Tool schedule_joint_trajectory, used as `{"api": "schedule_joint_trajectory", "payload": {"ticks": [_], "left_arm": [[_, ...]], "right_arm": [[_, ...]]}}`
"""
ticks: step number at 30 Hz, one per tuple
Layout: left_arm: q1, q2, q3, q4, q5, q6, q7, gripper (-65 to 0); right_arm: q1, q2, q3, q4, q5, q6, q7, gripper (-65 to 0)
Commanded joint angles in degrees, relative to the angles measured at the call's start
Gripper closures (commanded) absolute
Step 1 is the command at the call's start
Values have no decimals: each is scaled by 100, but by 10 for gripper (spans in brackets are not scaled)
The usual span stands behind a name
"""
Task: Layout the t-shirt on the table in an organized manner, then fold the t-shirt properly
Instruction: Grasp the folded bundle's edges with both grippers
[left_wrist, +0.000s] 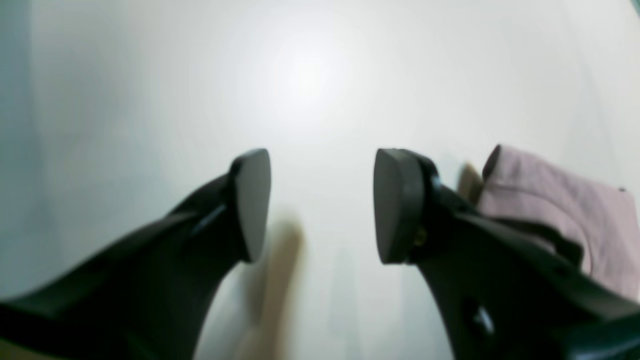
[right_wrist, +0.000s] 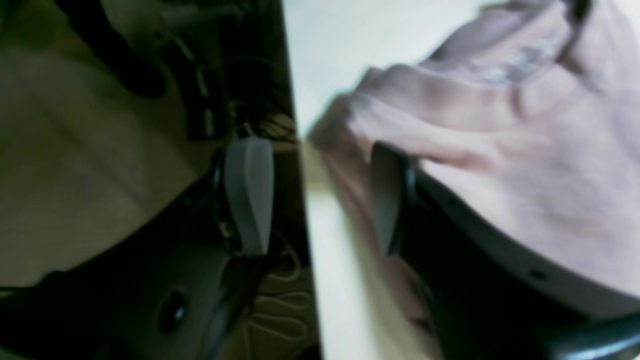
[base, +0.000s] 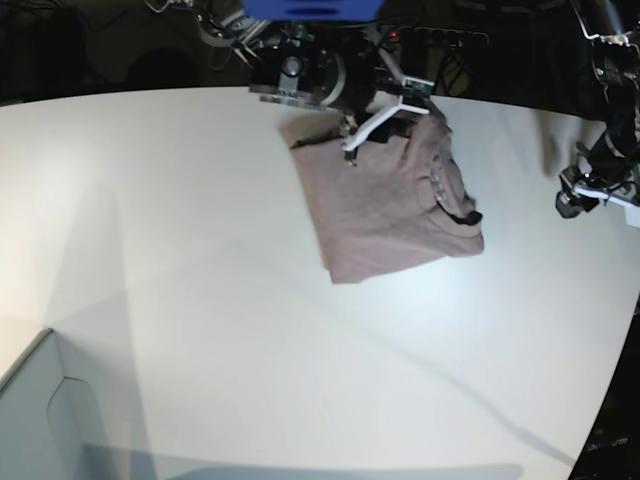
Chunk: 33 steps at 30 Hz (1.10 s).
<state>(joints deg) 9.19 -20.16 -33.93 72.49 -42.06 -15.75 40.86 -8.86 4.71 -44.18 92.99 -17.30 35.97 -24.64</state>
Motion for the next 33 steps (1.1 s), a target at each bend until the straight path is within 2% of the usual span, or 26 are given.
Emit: {"api": "schedule_joint_trajectory", "payload": {"ticks": [1, 3, 6, 10, 15, 20, 24, 31, 33], "left_arm": [[-44, -107, -31, 114, -79, -38, 103, -325], [-44, -80, -31, 237, -79, -38, 419, -325], [61, 192, -154, 536, -79, -38, 718, -325], [351, 772, -717, 1353, -79, -38, 1079, -325], [553, 1414, -936, 2206, -71, -38, 1650, -325], [791, 1898, -928, 2417, -27, -21, 1738, -329], [958, 2126, -813, 2417, -18, -3, 1791, -394], [1406, 2205, -101, 2452, -18, 6, 1729, -412], [1441, 2337, -22, 2443, -18, 6, 1720, -411]], "right_arm": [[38, -1, 159, 235, 73, 12, 130, -318], [3, -1, 511, 428, 73, 12, 130, -318], [3, -1, 1047, 613, 73, 12, 148, -318], [56, -27, 1768, 604, 90, 12, 165, -317], [179, -317, 2401, 138, 99, 12, 174, -318], [126, -379, 2541, 68, 99, 12, 174, -318], [135, -370, 2541, 59, 99, 12, 174, -318], [126, -361, 2533, 59, 99, 12, 157, -318], [126, -352, 2533, 59, 99, 12, 148, -318]]}}
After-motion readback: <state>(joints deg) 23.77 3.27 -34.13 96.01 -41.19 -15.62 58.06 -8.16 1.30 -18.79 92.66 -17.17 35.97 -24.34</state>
